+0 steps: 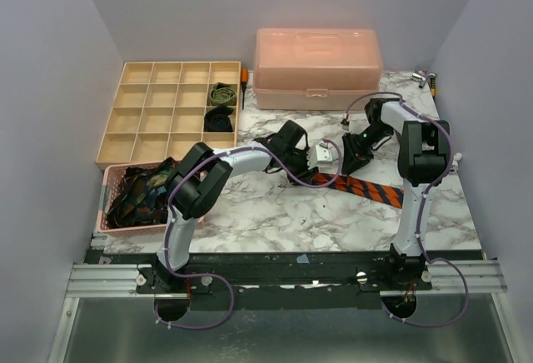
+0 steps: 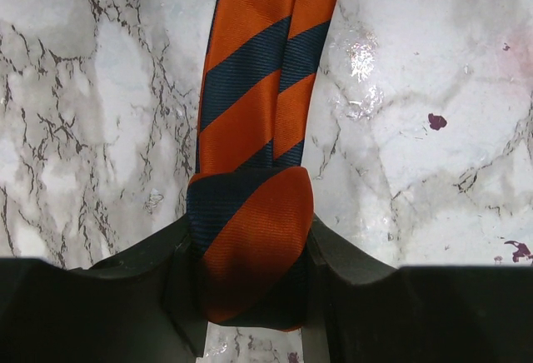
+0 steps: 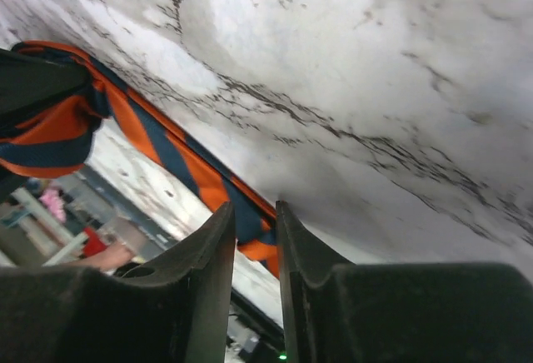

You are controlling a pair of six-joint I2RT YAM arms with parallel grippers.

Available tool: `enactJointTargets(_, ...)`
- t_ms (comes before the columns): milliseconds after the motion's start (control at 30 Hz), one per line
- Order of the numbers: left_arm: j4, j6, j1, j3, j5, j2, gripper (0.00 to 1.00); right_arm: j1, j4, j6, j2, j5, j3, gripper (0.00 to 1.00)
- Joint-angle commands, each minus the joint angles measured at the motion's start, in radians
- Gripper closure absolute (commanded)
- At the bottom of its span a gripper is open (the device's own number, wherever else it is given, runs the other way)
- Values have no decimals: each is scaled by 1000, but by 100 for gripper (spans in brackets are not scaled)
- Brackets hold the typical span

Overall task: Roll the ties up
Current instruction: Roll the tie at the center of the board.

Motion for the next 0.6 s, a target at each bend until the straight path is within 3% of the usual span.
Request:
enactJointTargets(0, -277, -28, 9, -51, -130, 90, 100, -15, 48, -93, -82, 107, -11, 69)
enactJointTargets(167, -273, -37, 9, -48, -138, 91, 100, -83, -16, -149, -238, 138, -188, 73)
enactJointTargets(333, -271, -35, 8, -52, -134, 86, 100, -111, 17, -148, -312, 276, -345, 77)
enactJointTargets(433, -271, -29, 9, -57, -126, 82, 100, -122, 96, -132, -265, 366, -352, 79)
enactJointTargets(567, -276, -27, 6, -55, -128, 83, 100, -149, 149, -143, -126, 436, -228, 79)
